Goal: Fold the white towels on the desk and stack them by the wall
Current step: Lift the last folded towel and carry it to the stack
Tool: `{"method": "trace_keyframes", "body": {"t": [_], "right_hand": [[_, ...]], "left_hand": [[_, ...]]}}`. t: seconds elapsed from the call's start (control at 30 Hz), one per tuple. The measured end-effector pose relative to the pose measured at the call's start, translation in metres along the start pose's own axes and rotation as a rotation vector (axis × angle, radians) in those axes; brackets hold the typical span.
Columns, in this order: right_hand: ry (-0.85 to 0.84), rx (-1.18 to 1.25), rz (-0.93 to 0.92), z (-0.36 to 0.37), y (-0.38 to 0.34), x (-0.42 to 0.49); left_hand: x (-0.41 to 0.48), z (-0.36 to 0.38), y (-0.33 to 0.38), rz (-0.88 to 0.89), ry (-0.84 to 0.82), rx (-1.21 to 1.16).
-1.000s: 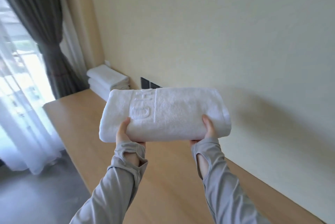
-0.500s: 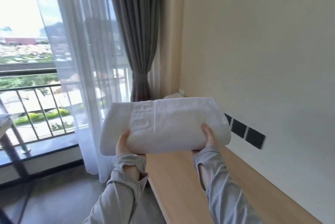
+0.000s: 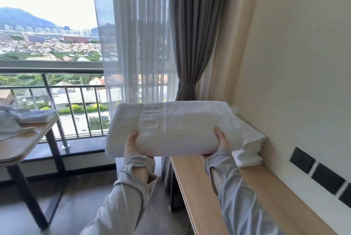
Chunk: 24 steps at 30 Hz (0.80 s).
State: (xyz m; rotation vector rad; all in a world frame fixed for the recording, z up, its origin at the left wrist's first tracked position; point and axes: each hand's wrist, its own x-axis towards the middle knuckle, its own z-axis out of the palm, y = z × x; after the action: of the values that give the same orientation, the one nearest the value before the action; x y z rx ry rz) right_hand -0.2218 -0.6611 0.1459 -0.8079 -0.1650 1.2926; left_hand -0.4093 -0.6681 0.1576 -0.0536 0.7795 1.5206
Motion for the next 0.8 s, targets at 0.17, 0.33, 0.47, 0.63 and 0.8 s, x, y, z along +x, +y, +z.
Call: {"method": "trace_keyframes", "body": {"t": [0.17, 0.33, 0.47, 0.63, 0.8], "right_hand": [[-0.008, 0.018, 0.009, 0.028, 0.0, 0.071], [-0.027, 0.039, -0.018, 0.049, -0.014, 0.131], [-0.005, 0.039, -0.056, 0.052, -0.025, 0.172], [0.082, 0.08, -0.116, 0.057, -0.034, 0.217], [0.19, 0.12, -0.198, 0.062, -0.039, 0.268]], "left_hand": [[0.064, 0.037, 0.002, 0.049, -0.001, 0.008], [0.118, 0.08, -0.007, 0.028, -0.058, 0.031], [0.152, 0.11, -0.02, -0.006, -0.095, 0.047], [0.2, 0.144, -0.039, -0.091, -0.126, 0.089], [0.267, 0.186, -0.052, -0.227, -0.161, 0.198]]}}
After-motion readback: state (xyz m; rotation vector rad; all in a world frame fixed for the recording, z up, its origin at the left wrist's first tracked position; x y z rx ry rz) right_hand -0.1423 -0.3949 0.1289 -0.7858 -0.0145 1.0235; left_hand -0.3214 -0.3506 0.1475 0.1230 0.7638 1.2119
